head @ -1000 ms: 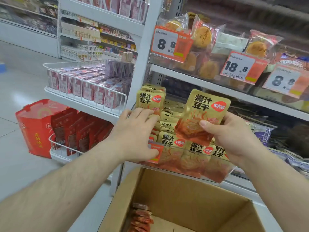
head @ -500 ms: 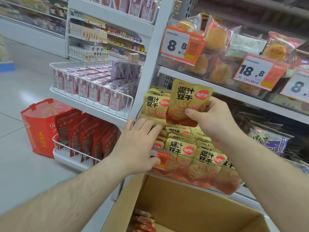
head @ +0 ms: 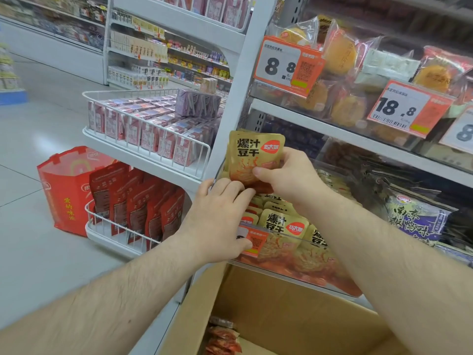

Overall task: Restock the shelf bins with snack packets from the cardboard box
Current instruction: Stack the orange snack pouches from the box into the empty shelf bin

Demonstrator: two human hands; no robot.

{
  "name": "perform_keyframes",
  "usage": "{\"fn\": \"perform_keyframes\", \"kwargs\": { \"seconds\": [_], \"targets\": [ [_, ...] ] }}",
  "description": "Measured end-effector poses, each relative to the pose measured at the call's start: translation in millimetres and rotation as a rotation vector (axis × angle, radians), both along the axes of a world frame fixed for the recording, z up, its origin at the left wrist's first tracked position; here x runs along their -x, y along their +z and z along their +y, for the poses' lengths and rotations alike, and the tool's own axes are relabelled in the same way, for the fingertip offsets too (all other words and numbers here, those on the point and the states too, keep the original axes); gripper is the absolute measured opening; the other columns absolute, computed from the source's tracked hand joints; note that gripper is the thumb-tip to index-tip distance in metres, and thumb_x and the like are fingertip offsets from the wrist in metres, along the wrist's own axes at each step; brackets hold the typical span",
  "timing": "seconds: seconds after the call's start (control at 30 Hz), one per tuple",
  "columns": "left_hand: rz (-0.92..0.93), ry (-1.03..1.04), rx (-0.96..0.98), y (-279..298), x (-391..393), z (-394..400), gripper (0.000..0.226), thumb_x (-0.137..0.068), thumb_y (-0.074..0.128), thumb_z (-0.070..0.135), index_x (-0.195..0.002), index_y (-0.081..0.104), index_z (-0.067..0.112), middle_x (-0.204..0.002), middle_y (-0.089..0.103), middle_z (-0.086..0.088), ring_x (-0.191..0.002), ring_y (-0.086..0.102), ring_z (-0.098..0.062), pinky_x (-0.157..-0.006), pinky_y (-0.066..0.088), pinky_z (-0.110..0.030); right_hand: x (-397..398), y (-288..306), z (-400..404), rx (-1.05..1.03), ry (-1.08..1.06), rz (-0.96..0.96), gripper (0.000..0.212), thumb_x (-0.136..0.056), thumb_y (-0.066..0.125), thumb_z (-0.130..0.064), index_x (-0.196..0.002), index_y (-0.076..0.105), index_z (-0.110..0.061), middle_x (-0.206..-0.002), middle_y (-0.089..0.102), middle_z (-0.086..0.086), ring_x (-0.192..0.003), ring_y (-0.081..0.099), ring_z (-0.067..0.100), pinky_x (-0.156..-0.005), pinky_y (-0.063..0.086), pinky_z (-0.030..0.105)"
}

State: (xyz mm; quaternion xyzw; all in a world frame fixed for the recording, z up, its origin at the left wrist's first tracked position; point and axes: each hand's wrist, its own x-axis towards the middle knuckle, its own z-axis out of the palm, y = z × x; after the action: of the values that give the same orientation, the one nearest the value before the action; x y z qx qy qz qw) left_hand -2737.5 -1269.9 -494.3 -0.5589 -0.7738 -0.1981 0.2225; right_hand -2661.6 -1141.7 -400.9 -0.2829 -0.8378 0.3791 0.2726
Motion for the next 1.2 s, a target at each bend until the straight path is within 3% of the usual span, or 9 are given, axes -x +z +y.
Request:
{"fn": "perform_keyframes", "kwargs": {
  "seconds": [0.23, 0.5, 0.63, 0.77, 0.83, 0.93, 1.07, 1.2],
  "targets": [
    [-0.009, -0.006, 0.042, 6, -4, -5, 0.095, -0.074, 0.066, 0.065, -0.150, 0.031, 0.021, -0.144, 0.037, 0.002, -0.137, 0.028, -0.022, -0.117, 0.011, -0.042, 13, -9, 0, 0.013, -0.079, -0.095, 0.013, -0.082, 0.076, -0.032, -0.094, 0.072, -0.027, -0.095, 0.073, -0.007, -0.092, 0.067, 0.017, -0.089, 0.056, 0.044],
    [-0.008, -0.004, 0.038, 5, -4, -3, 0.095, -0.074, 0.065, 0.066, -0.150, 0.028, 0.021, -0.145, 0.034, 0.001, -0.137, 0.027, -0.022, -0.118, 0.010, -0.042, 15, -7, -1, -0.095, -0.103, -0.277, 0.026, -0.081, 0.077, -0.038, -0.101, 0.072, -0.022, -0.095, 0.072, -0.003, -0.092, 0.067, 0.019, -0.087, 0.056, 0.042],
    [-0.007, -0.003, 0.038, 6, -4, -3, 0.095, -0.075, 0.064, 0.066, -0.150, 0.028, 0.021, -0.145, 0.034, 0.001, -0.138, 0.026, -0.022, -0.118, 0.010, -0.042, 14, -1, -1, -0.019, -0.065, -0.312, 0.026, -0.078, 0.080, -0.033, -0.100, 0.072, -0.022, -0.094, 0.072, -0.004, -0.091, 0.067, 0.017, -0.086, 0.055, 0.039],
    [-0.013, 0.002, 0.041, 4, -2, -3, 0.096, -0.070, 0.066, 0.067, -0.148, 0.035, 0.020, -0.141, 0.040, -0.001, -0.135, 0.031, -0.024, -0.117, 0.013, -0.044, 7, 4, 1, 0.013, -0.035, -0.213, 0.023, -0.078, 0.081, -0.031, -0.098, 0.073, -0.023, -0.092, 0.072, -0.007, -0.089, 0.067, 0.012, -0.076, 0.052, 0.031],
    [-0.011, 0.008, 0.048, 4, -2, -3, 0.096, -0.071, 0.065, 0.067, -0.149, 0.034, 0.021, -0.142, 0.039, 0.000, -0.135, 0.030, -0.023, -0.118, 0.013, -0.045, 7, 2, 2, -0.058, -0.068, -0.183, 0.021, -0.081, 0.078, -0.033, -0.099, 0.072, -0.024, -0.094, 0.072, -0.007, -0.091, 0.067, 0.013, -0.081, 0.054, 0.034],
    [-0.009, 0.012, 0.059, 5, -3, -3, 0.097, -0.074, 0.064, 0.068, -0.152, 0.028, 0.022, -0.146, 0.034, 0.001, -0.138, 0.026, -0.022, -0.119, 0.010, -0.044, 10, -2, 2, -0.107, -0.096, -0.198, 0.021, -0.082, 0.077, -0.035, -0.098, 0.073, -0.024, -0.095, 0.073, -0.006, -0.092, 0.067, 0.015, -0.086, 0.055, 0.038],
    [-0.011, 0.015, 0.069, 6, -5, -4, 0.098, -0.073, 0.066, 0.068, -0.151, 0.031, 0.020, -0.145, 0.036, 0.000, -0.137, 0.028, -0.023, -0.118, 0.012, -0.044, 9, -1, 2, -0.158, -0.090, -0.261, 0.020, -0.082, 0.077, -0.038, -0.097, 0.072, -0.025, -0.092, 0.072, -0.008, -0.089, 0.066, 0.012, -0.074, 0.051, 0.030],
    [-0.022, 0.013, 0.080, 7, -5, -4, 0.097, -0.075, 0.063, 0.068, -0.152, 0.026, 0.022, -0.146, 0.032, 0.002, -0.138, 0.025, -0.021, -0.118, 0.008, -0.042, 9, -1, 3, -0.173, -0.101, -0.297, 0.020, -0.080, 0.078, -0.040, -0.093, 0.074, -0.025, -0.090, 0.072, -0.008, -0.088, 0.067, 0.013, -0.080, 0.055, 0.034]
  ]
}}
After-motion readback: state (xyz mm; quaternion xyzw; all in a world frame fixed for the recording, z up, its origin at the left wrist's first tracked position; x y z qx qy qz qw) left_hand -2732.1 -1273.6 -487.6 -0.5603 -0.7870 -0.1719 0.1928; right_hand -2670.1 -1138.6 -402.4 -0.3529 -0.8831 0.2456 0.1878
